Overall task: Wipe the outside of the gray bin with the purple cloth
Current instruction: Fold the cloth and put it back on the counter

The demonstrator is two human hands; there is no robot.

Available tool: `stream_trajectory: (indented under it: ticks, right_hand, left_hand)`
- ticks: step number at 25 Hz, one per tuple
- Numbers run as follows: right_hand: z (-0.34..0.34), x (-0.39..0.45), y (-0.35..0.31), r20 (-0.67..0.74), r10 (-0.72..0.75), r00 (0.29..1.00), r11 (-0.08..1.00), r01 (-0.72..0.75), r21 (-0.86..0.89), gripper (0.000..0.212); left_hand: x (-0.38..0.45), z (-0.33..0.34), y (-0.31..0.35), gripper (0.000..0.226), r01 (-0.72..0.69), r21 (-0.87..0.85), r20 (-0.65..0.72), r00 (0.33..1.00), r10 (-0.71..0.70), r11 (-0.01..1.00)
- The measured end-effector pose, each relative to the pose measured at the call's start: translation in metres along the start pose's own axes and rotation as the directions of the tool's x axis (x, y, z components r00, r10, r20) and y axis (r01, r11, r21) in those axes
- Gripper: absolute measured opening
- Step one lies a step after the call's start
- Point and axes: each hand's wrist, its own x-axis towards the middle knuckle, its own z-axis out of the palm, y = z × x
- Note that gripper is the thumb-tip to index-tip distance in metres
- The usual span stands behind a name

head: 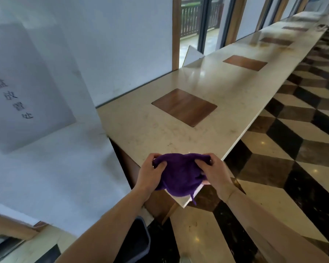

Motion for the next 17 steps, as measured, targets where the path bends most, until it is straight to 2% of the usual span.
stream_trajectory:
  ticks: [5, 8, 12, 15, 17]
  right_hand:
    - [0.009, 0.089, 0.022, 0.132, 0.238, 0.962, 0.97, -0.242, 0.014, 0.008]
    - [0.021, 0.13, 0.038, 0.128, 0.29, 0.948, 0.957, -0.287, -0.04, 0.015]
    - [0.033, 0.16, 0.058, 0.075, 0.209, 0.975, 0.954, -0.186, -0.237, 0.009]
    - [0.039, 0.171, 0.07, 0.066, 0.066, 0.996, 0.886, -0.028, -0.463, 0.021]
    - [0.04, 0.174, 0.072, 0.06, 0.009, 0.998, 0.831, 0.026, -0.556, 0.027]
  left_hand:
    - [0.07, 0.033, -0.03, 0.012, 0.166, 0.149, -0.071, 0.985, -0.157, 0.975]
    - [0.111, 0.044, -0.048, 0.016, 0.236, 0.22, -0.09, 0.971, -0.221, 0.947]
    - [0.148, 0.054, -0.08, 0.022, 0.181, 0.411, -0.049, 0.983, -0.177, 0.893]
    - [0.153, 0.055, -0.098, 0.025, 0.092, 0.57, -0.034, 0.995, -0.089, 0.816]
    - [0.156, 0.053, -0.101, 0.028, 0.052, 0.665, -0.056, 0.998, -0.02, 0.745]
